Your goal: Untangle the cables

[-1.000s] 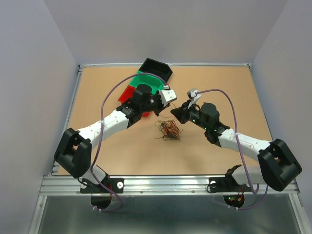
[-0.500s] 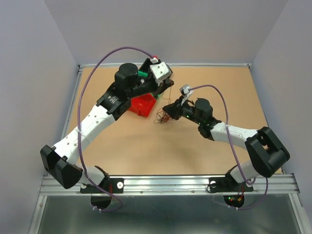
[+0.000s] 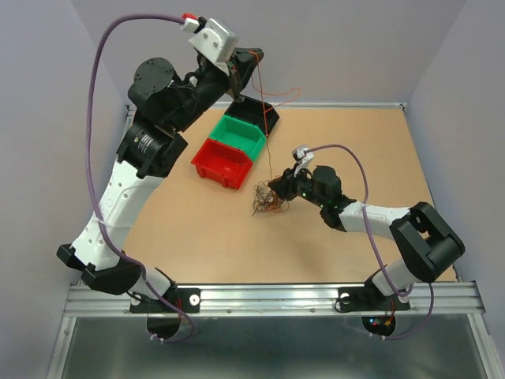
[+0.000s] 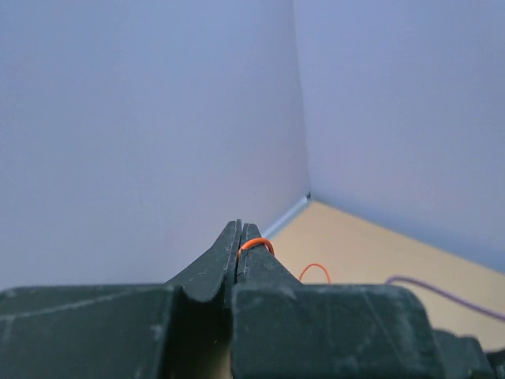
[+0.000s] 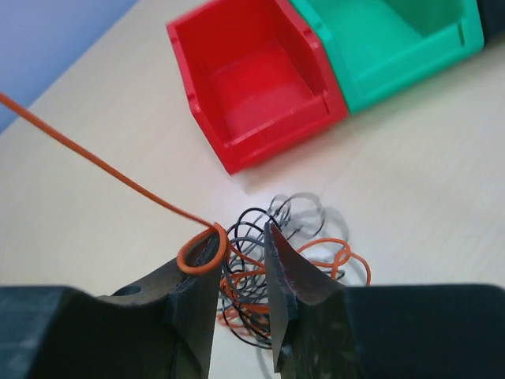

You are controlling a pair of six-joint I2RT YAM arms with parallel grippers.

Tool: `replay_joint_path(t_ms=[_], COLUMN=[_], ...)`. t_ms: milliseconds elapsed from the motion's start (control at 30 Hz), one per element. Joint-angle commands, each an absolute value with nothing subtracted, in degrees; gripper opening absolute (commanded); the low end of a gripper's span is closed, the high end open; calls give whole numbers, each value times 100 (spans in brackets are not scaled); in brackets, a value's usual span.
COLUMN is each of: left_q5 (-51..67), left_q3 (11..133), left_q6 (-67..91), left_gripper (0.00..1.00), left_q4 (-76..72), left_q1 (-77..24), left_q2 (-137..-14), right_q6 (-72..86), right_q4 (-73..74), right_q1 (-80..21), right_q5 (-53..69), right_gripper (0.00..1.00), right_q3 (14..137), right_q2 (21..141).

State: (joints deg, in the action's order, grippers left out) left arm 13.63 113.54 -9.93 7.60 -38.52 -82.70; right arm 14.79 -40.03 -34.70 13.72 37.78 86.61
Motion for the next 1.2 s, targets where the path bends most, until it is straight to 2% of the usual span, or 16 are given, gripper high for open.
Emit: replay_joint_path(t_ms=[0,233,333,467,667,767,833,900,1100,1167], left_q5=[976,10,-877,-1624,-1924,-1751,-1513,-1546,-2984,-3338], left_q3=[11830,12111,12269,12620,12876,12614,12245,12015,12533,12350], left_q6=[-774,-791,-887,-1063,-1388,-1459,-1512,-1547,-1968,-2144], left_gripper=[0,0,0,0,0,0,0,0,0,0], left_q4=[387,237,71,-113,-457,-597,-764,-870,-992,-1299], left_q1=[-3858,-3850,-3832,-3823,-3823,-3823,-3823,-3823,-3814,-3814], left_q2=[-8191,-8121,-8077,-8042,-8025,-7928,-7787,-7734,-7928,-7744], right_q6=[1573,1714,1837,1925,2039,2074,2066,2109,2582,2846], right_q4=[-3885,-3595,-3358,-3243,-3077,-2945,-2901,-2865,-2146,-1987], right_q1=[-3498,-3489,-3472,-3410,-3278,-3243,-3243,-3234,-3042,-2927], right_q5=[862,27,-553,-677,-887,-975,-967,-1080,-2177,-2564], right_gripper=[33,33,41,44,46,45,26,13,1,1], right_q3=[3402,2936,2839,2751,2891,2979,2988,2979,3093,3103], right_q2=[8596,8131,7928,7831,8086,8165,8147,8121,8060,8033])
